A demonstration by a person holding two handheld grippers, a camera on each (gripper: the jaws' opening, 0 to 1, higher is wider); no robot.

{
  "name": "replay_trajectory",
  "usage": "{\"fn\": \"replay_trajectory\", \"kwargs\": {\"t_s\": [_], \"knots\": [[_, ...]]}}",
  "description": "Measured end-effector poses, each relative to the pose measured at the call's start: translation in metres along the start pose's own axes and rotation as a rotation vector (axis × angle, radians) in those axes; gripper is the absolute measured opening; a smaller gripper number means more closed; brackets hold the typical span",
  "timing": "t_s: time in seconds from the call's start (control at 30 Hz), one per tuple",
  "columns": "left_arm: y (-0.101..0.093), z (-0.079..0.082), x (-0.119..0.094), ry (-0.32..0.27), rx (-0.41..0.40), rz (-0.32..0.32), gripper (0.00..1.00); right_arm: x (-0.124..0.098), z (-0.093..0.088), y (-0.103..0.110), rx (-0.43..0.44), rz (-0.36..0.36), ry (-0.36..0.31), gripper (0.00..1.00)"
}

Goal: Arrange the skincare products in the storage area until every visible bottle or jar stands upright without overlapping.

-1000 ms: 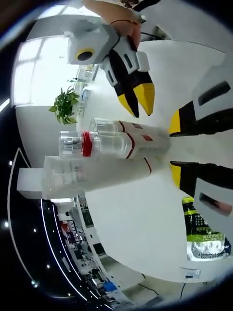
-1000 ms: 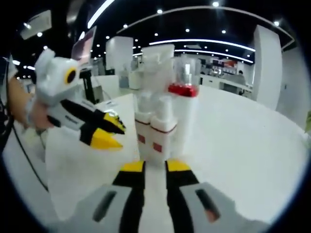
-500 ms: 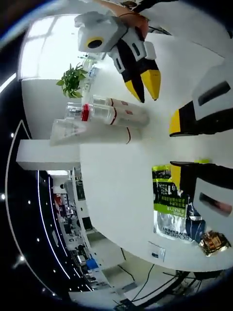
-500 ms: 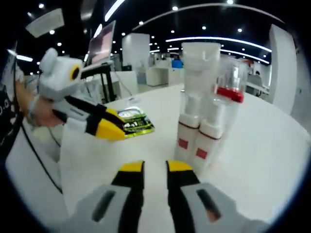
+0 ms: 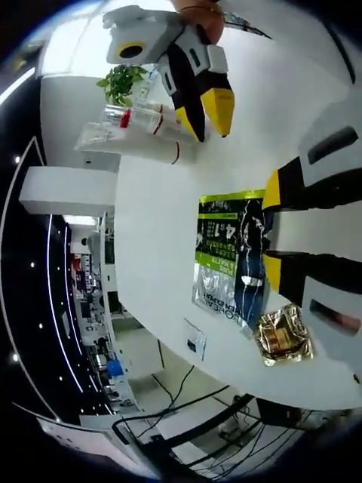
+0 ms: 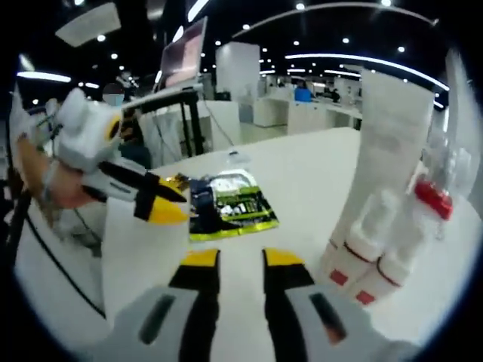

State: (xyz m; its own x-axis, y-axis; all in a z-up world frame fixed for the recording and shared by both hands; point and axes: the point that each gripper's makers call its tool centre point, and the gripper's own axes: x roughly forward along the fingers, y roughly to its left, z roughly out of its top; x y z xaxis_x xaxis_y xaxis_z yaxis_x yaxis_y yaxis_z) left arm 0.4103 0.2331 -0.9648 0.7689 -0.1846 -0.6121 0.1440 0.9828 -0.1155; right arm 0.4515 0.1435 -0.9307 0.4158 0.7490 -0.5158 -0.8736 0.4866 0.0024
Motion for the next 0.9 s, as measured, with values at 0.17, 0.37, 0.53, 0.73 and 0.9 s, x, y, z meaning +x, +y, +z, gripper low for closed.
{"fn": "replay_trajectory", "kwargs": {"t_s": [0.17,0.37,0.53,0.73,0.9], "knots": [[0.003,-0.008,0.001,0.019,-0.039,-0.004,0.21,0.025,0.027,-0.001,-0.042,0.026,0.003,0.22],[0.007,-0.012,0.004,0.030,-0.061,-0.008,0.21,0.055,0.040,-0.010,-0.083,0.017,0.067,0.25],[0.011,-0.011,0.007,0.030,-0.090,-0.023,0.21,0.080,0.040,-0.011,-0.079,0.032,0.153,0.29],[0.012,-0.010,0.009,0.031,-0.131,-0.032,0.21,0.106,0.041,-0.016,-0.083,0.028,0.220,0.30],[0.013,-0.007,0.012,0.036,-0.179,-0.046,0.22,0.118,0.030,-0.021,-0.024,0.033,0.292,0.32]]}}
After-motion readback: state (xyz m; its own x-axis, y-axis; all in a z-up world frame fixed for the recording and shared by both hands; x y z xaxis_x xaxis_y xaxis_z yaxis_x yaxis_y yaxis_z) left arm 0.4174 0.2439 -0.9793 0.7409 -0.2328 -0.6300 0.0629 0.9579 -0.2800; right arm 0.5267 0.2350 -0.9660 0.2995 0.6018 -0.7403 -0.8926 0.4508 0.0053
